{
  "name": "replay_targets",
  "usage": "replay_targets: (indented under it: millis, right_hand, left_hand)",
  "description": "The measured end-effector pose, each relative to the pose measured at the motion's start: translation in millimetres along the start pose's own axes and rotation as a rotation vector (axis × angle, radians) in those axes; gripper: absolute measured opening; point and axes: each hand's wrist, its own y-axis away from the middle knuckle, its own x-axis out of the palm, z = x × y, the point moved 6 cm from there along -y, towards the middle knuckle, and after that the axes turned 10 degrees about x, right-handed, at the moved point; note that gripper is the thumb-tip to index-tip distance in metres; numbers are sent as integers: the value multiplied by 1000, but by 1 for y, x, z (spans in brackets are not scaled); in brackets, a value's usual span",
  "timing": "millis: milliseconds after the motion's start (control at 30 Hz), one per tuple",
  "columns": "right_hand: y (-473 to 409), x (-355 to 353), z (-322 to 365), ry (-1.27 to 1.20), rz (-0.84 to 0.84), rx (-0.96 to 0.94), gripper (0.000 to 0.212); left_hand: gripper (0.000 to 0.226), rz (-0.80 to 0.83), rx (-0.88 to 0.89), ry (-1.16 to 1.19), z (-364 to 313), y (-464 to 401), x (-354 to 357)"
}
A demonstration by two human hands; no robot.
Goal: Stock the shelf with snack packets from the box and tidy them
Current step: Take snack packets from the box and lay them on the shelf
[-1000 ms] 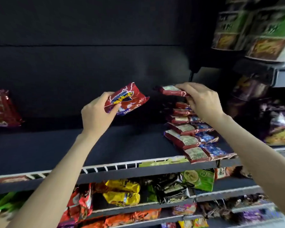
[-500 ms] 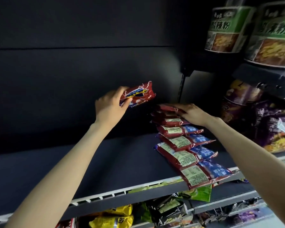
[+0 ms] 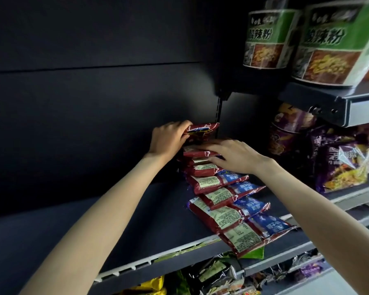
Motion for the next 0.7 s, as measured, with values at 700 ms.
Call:
replay_targets:
  millis: [700]
  right_hand:
    - [31, -30, 19, -12, -123, 29, 49]
  left_hand:
    - [38, 388, -190, 527, -7, 3, 18]
